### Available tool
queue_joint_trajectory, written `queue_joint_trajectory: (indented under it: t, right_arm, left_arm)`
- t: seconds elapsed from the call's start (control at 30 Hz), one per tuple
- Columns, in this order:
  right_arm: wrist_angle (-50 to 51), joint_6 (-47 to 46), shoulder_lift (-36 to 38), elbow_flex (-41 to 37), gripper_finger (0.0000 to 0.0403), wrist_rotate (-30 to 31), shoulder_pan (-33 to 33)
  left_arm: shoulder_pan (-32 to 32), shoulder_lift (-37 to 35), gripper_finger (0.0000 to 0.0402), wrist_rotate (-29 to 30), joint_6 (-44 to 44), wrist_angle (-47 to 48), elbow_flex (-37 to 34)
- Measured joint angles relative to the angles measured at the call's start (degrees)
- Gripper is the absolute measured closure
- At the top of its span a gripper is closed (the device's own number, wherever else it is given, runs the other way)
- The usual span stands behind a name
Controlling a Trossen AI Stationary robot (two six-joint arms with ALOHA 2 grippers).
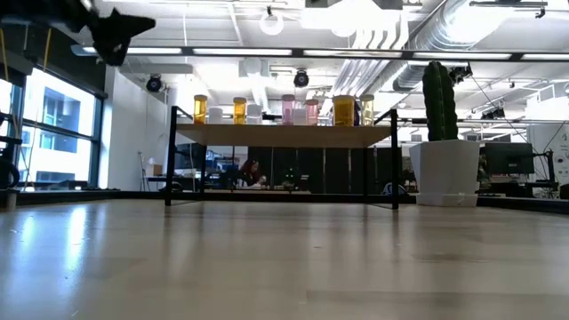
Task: Pick and place medicine bottles onto shelf by color
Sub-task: Return to Home Position
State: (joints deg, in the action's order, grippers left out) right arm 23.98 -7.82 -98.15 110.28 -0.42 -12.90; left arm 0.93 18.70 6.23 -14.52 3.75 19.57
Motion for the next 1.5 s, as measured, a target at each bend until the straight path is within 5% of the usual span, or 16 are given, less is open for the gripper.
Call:
queue_joint_trajectory:
  t: [0.27,0.6,0.93,1.1,1.5]
  right_arm:
    - [5.7,-0.8,0.0,8.4,0.024,0.0,3.0]
    - [31.3,3.0,0.1,24.8,0.024,0.1,5.5]
    - [43.2,4.3,14.7,17.6,0.024,7.8,9.8]
    - [46.0,3.8,23.4,9.4,0.024,12.8,14.3]
    - [25.7,-2.5,52.5,-34.8,0.024,19.8,18.9]
  left_arm:
    - [-0.2,-12.2,0.0165,0.1,0.6,-0.8,-9.6]
    - [-0.2,-17.7,0.0165,-1.4,1.4,-1.6,-17.8]
    - [-0.2,-16.1,0.0165,-0.6,1.3,-2.8,-18.0]
    - [-0.2,-15.7,0.0165,-0.6,2.1,-2.9,-18.0]
    - [-0.2,-15.7,0.0165,-0.6,2.2,-2.7,-18.0]
